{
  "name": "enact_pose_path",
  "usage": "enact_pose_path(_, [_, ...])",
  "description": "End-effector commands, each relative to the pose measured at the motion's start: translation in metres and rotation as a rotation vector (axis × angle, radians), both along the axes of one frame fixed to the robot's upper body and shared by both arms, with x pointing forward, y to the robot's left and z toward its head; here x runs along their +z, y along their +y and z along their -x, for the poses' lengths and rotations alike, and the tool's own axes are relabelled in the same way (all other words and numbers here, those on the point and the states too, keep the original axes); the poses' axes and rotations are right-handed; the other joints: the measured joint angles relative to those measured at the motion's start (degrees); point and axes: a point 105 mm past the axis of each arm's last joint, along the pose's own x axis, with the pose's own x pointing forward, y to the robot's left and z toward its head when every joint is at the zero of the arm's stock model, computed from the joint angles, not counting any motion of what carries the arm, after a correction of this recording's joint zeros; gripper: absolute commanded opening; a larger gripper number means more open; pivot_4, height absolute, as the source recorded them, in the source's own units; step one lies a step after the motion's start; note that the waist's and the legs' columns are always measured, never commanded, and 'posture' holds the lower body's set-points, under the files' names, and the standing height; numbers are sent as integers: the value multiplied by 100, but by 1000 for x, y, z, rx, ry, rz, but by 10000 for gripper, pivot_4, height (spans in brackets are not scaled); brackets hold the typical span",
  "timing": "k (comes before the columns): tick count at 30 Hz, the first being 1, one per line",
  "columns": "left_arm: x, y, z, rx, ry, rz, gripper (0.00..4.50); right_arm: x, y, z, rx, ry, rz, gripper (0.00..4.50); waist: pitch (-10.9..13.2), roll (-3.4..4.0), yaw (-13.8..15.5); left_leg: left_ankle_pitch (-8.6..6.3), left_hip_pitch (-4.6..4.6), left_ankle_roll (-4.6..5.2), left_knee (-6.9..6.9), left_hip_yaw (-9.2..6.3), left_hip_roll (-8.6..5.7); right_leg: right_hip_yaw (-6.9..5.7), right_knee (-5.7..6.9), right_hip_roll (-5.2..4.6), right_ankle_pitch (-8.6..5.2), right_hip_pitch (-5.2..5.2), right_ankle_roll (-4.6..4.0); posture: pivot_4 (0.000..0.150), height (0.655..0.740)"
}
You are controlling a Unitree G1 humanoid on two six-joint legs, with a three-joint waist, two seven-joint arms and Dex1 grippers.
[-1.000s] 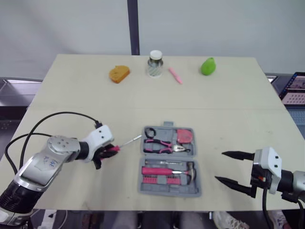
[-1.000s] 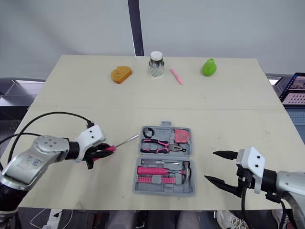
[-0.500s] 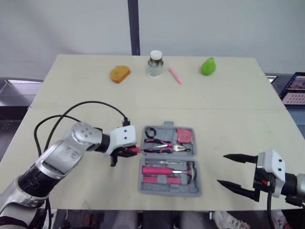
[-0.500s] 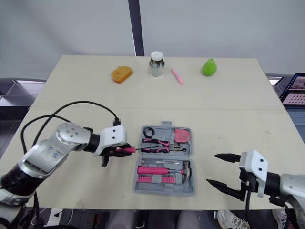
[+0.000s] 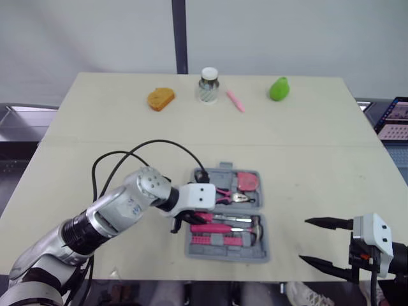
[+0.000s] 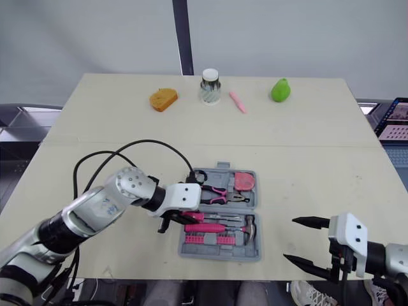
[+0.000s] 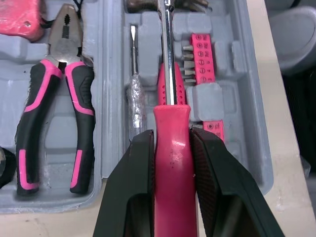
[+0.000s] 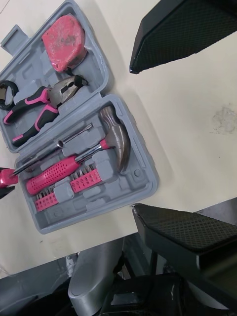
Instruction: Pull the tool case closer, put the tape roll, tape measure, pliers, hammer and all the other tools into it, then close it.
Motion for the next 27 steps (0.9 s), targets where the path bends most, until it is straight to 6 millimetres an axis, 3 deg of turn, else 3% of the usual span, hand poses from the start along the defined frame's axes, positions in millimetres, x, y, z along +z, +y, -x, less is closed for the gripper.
enact_pose_path(1, [5,-11,7,-48,-40,7,5645,3,5,2,27,-13,4,45000,0,0,0,0,0,0,0,-2,0,-1,0,0,0,0,0,1500,6950])
enact_pose_path(9, [7,-13,22,-67,-60,-45,5645,1,11,4,65,26,0,45000,0,0,1,1,-2,1,3,-8,0,-3,0,-1,0,4,0,1500,6950])
enact_pose_path(13, [11,-19,38,-49,-3,-24,5645,0,10,3,88,45,9,45000,0,0,7,1,-2,2,5,-9,0,-2,0,-2,0,6,0,1500,6950])
enact_pose_path(17, [2,-24,53,-13,80,-39,5645,1,9,-1,108,53,19,45000,0,0,7,2,-3,4,8,-18,-1,-1,0,-2,0,12,0,1500,6950])
enact_pose_path(27, [-7,-34,53,139,144,-64,5645,0,11,-7,122,45,24,45000,0,0,16,3,-5,7,14,-25,-2,-2,0,-2,0,16,0,1500,6950])
